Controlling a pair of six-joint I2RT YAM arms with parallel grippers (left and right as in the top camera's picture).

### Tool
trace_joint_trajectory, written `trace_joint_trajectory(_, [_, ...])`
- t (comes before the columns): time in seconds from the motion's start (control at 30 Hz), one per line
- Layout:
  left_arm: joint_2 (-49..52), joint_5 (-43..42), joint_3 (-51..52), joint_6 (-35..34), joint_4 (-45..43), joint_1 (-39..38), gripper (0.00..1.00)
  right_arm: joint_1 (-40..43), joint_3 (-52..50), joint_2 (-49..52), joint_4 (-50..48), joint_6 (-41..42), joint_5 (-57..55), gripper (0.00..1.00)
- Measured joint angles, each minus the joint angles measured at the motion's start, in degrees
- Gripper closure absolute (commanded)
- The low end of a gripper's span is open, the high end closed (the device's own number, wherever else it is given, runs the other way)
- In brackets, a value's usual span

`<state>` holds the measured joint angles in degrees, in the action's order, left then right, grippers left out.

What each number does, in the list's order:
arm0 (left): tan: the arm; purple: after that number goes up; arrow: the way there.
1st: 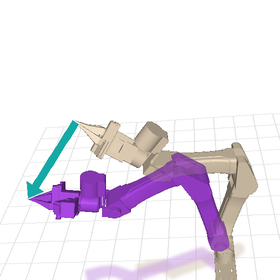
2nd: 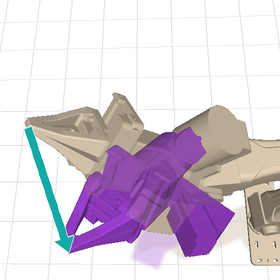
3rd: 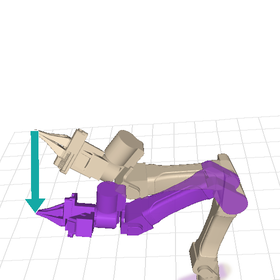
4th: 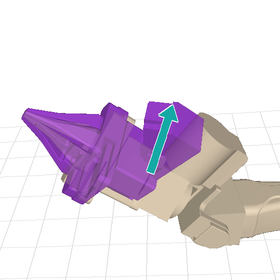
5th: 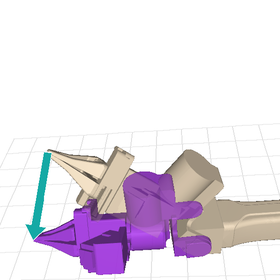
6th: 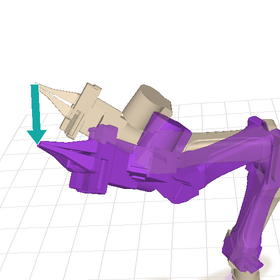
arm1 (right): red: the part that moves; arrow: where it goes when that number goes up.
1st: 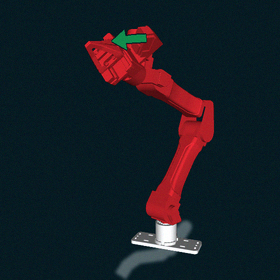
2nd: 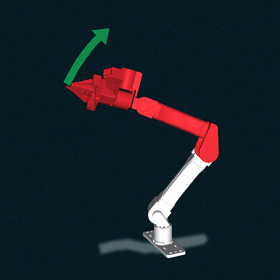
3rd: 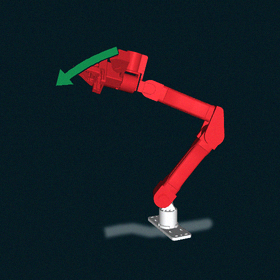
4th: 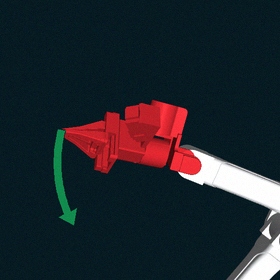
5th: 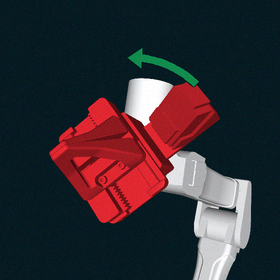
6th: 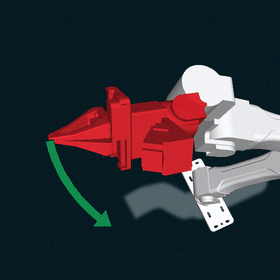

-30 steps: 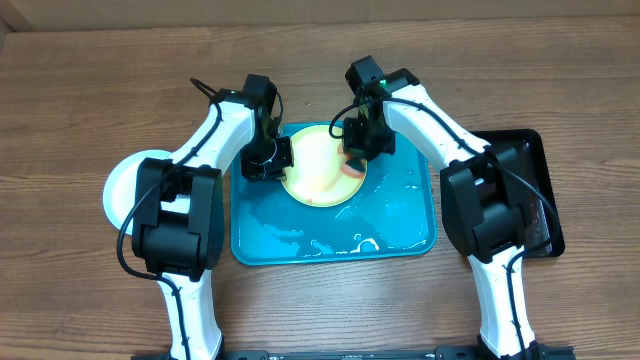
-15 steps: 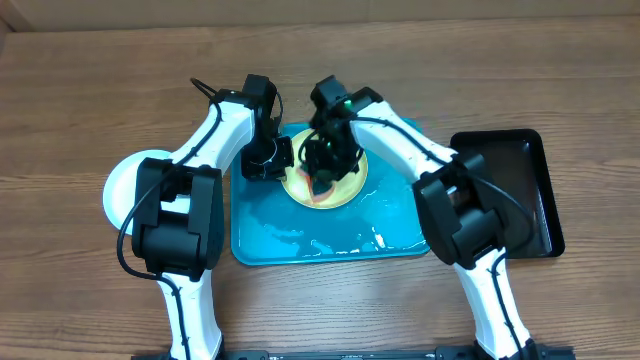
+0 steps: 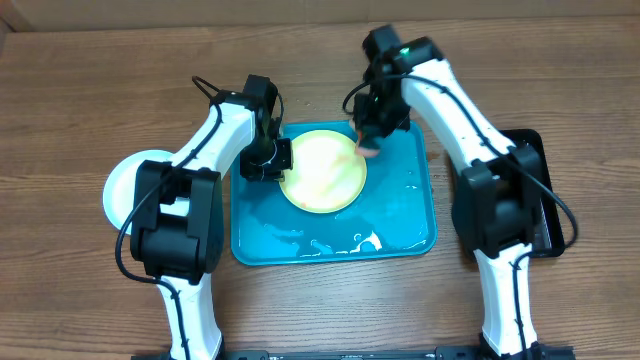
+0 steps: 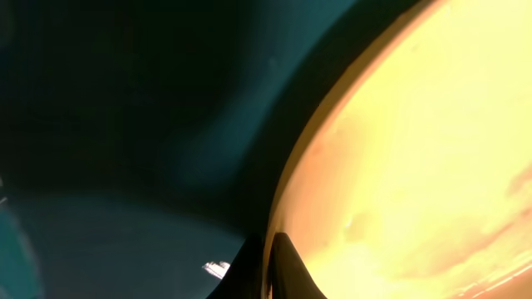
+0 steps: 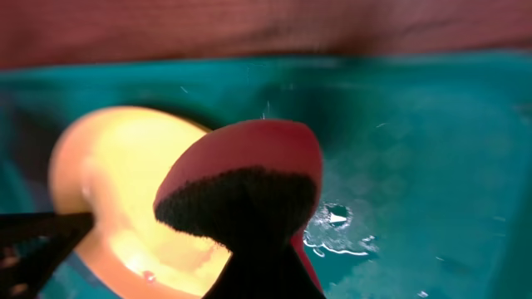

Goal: Clean dirty plates on tray and stack at the side
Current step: 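Raise the sponge away with the right arm and lift the yellow plate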

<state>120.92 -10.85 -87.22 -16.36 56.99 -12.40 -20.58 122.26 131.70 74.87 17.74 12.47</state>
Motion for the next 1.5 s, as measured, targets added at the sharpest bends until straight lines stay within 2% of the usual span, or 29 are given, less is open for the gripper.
trace_joint_trajectory(0.1, [-2.97, 3.02, 0.87, 0.68, 0.02, -0.70, 0.96, 1.68, 1.62, -5.03, 0.17, 0.00, 0.42, 0.96])
trace_joint_trajectory(0.23, [-12.92, 9.40, 1.01, 2.01, 0.17, -2.80, 0.96, 6.49, 3.04, -15.58, 0.52, 0.00, 0.83, 0.96])
trace_joint_trajectory(0.4, [-20.59, 19.26, 1.01, 1.77, 2.01, -8.55, 0.96, 13.16, 3.74, -21.05, 0.76, 0.02, 0.81, 0.96])
trace_joint_trajectory(0.6, [-21.73, 42.84, 1.01, -4.09, 10.49, -20.39, 0.96, 19.02, 3.74, -20.61, 2.49, 0.00, 0.79, 0.96])
trace_joint_trajectory(0.8, [-21.73, 67.36, 1.01, -11.93, 13.57, -33.46, 0.96, 20.06, 3.74, -20.61, 3.23, 0.00, 0.61, 0.96])
trace_joint_trajectory(0.93, [-21.73, 80.00, 1.01, -14.23, 13.55, -38.95, 0.96, 20.06, 3.74, -20.59, 3.76, 0.00, 0.44, 0.96])
trace_joint_trajectory(1.07, [-21.73, 88.08, 1.01, -15.21, 13.55, -41.42, 0.96, 20.06, 3.74, -20.59, 3.91, 0.00, 0.15, 0.96])
trace_joint_trajectory(1.17, [-21.73, 91.76, 1.01, -15.28, 13.53, -41.62, 0.96, 20.06, 3.74, -20.59, 4.02, 0.00, 0.15, 0.96])
trace_joint_trajectory(1.33, [-21.73, 92.89, 1.01, -15.72, 13.49, -41.62, 0.96, 20.06, 3.74, -20.59, 4.22, 0.02, 0.15, 0.96])
trace_joint_trajectory(1.4, [-21.73, 89.55, 1.01, -16.24, 13.40, -41.44, 0.96, 20.06, 3.74, -20.59, 4.31, 0.02, 0.13, 0.96])
trace_joint_trajectory(1.5, [-21.73, 79.80, 1.01, -16.55, 12.52, -40.65, 0.96, 20.06, 3.74, -20.59, 4.31, 0.00, 0.13, 0.96])
